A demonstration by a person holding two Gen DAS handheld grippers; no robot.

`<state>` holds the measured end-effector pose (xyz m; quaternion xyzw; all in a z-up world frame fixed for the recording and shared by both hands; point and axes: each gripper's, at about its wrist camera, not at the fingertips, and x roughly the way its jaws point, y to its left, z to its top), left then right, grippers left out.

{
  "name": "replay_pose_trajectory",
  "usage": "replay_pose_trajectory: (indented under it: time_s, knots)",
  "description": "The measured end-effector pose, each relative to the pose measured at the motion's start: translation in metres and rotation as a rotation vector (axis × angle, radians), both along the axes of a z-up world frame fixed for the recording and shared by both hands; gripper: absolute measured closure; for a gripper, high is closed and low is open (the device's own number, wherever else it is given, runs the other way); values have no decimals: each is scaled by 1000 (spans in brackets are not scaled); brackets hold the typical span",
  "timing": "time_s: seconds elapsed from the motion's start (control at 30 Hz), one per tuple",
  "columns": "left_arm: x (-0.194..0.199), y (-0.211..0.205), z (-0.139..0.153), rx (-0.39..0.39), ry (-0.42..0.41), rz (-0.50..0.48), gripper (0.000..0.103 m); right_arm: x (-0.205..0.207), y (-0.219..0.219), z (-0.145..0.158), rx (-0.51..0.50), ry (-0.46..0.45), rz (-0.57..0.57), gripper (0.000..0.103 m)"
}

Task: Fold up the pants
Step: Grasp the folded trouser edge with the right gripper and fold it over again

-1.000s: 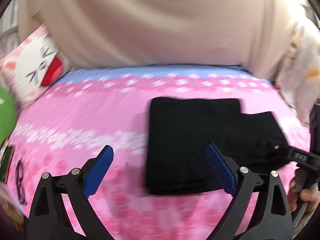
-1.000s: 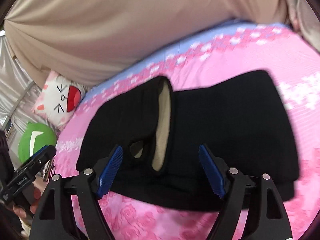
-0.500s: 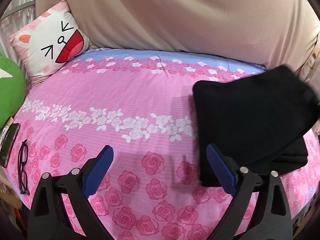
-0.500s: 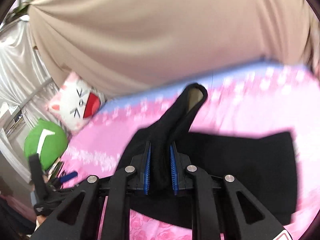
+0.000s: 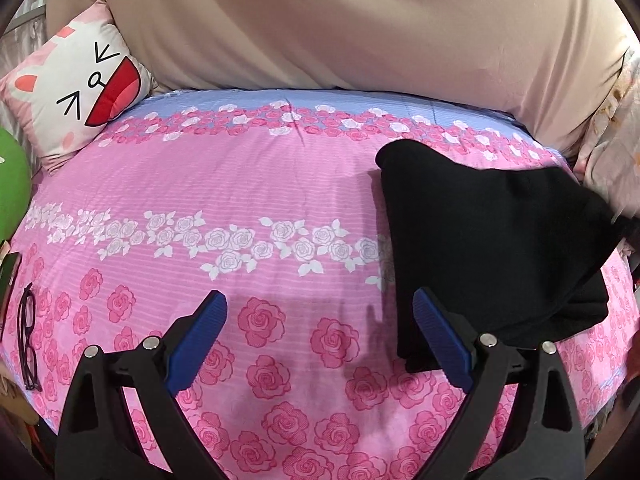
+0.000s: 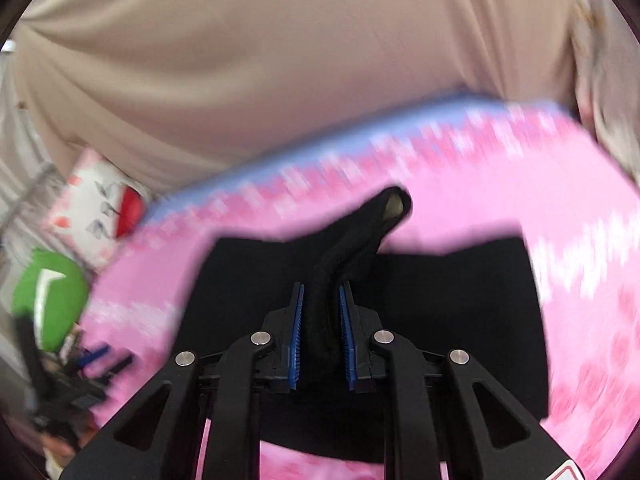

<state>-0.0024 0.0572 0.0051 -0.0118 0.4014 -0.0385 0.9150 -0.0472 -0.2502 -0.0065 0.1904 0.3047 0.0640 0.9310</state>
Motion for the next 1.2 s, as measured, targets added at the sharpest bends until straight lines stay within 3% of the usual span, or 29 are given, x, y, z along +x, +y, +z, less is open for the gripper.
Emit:
replay_pose_trajectory:
  time_s: [0.07, 0.13, 0.2, 0.27, 0.33, 0.37, 0.43, 0.5, 0.57, 0.63, 0.7, 0.73, 0.83, 0.87, 0.9, 0.97, 1.07, 1.13, 1.2]
  knots:
    - [-1, 0, 3, -6, -7, -7, 11, -9, -3, 29, -18, -75, -9, 89]
    - [-4, -2, 7, -19, -15, -20, 11, -23, -17, 35, -46, -93, -46, 89]
    - [-4, -6, 7, -25, -14, -37, 11, -34, -33, 18, -79, -42, -115, 88]
    - [0, -15, 3, -48, 2, -68, 10, -33, -56, -27, -70, 92, -173, 87]
    - [6, -26, -2, -78, 35, -100, 10, -28, -74, -73, -46, 209, -212, 78]
    - [11, -34, -6, -109, 55, -128, 10, -33, -80, -79, -1, 186, -204, 77]
    - [20, -49, -11, -137, 83, -163, 10, -44, -88, -70, 56, 154, -217, 66]
    - [32, -64, -18, -183, 124, -211, 10, -53, -94, -52, 33, 90, -241, 40]
    - [47, -74, -30, -231, 175, -228, 9, -53, -99, -49, -9, 88, -249, 33]
    - [59, -82, -44, -257, 229, -227, 9, -46, -104, -59, -20, 140, -242, 33]
    - [71, -86, -59, -335, 273, -236, 8, -37, -110, -76, 29, 189, -221, 33]
    - [73, -87, -59, -341, 250, -234, 8, -34, -113, -87, 87, 207, -201, 33]
    - [78, -90, -60, -366, 244, -267, 40, -28, -117, -109, 239, 207, -155, 35]
    - [78, -87, -58, -387, 244, -279, 55, -26, -113, -107, 220, 191, -159, 47]
    - [76, -81, -53, -415, 237, -291, 63, -24, -107, -103, 217, 186, -144, 58]
    - [68, -69, -37, -423, 193, -298, 74, -24, -97, -89, 216, 165, -130, 65]
    - [49, -45, -14, -437, 161, -315, 76, -34, -70, -50, 159, 93, -78, 71]
    - [32, -25, -6, -386, 139, -286, 75, -41, -53, -41, 154, 83, -28, 72]
    - [23, 0, -19, -366, 183, -244, 73, -45, -40, -50, 116, 116, -21, 71]
